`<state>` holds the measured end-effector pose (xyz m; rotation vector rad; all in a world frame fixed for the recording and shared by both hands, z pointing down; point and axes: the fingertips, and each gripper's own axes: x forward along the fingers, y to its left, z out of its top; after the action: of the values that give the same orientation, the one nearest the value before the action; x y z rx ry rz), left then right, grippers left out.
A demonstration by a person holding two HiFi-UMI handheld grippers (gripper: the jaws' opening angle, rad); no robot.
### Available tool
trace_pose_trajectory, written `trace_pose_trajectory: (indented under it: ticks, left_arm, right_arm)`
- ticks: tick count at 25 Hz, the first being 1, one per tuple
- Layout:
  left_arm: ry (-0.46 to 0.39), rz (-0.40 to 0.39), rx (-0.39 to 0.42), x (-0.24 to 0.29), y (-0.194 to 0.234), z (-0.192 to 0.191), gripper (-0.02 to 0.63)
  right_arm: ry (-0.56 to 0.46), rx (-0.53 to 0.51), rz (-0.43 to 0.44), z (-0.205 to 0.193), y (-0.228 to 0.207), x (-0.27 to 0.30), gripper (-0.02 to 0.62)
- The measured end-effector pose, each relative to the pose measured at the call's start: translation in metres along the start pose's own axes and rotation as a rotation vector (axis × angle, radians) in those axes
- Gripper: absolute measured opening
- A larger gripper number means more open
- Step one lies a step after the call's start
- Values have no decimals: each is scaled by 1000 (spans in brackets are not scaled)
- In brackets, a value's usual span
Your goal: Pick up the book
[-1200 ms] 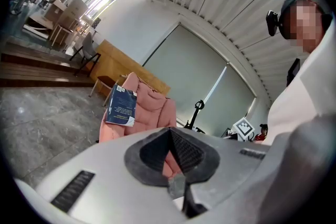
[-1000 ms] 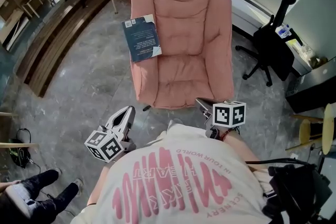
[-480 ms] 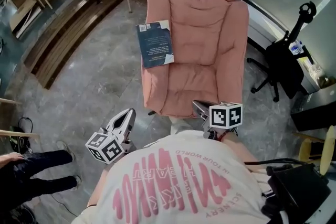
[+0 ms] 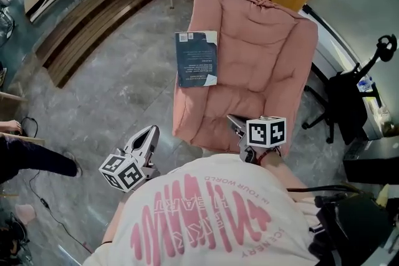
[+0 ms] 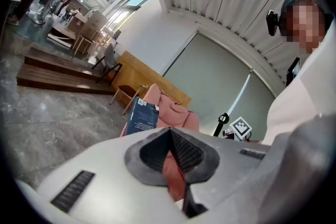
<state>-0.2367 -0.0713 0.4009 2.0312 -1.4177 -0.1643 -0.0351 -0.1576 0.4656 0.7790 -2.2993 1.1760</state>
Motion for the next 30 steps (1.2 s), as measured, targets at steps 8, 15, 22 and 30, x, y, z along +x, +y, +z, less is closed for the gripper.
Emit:
trace_pose_trajectory:
  ticks: [8,15,22,30]
  left_arm:
    - [-60,90,-17,16,19,24,8]
    - [-50,165,-30,21,20,28,8]
    - [-11,206,-28,36,17,29,8]
    - [26,273,-32,63,17,29,8]
  right_arm:
    - [52,-52,43,42,-13,30,8]
    - [94,-54,100,59,-19,52,8]
    - [140,-36,118,64,-35,68,8]
    - [127,-10,362,72,-30,68,8]
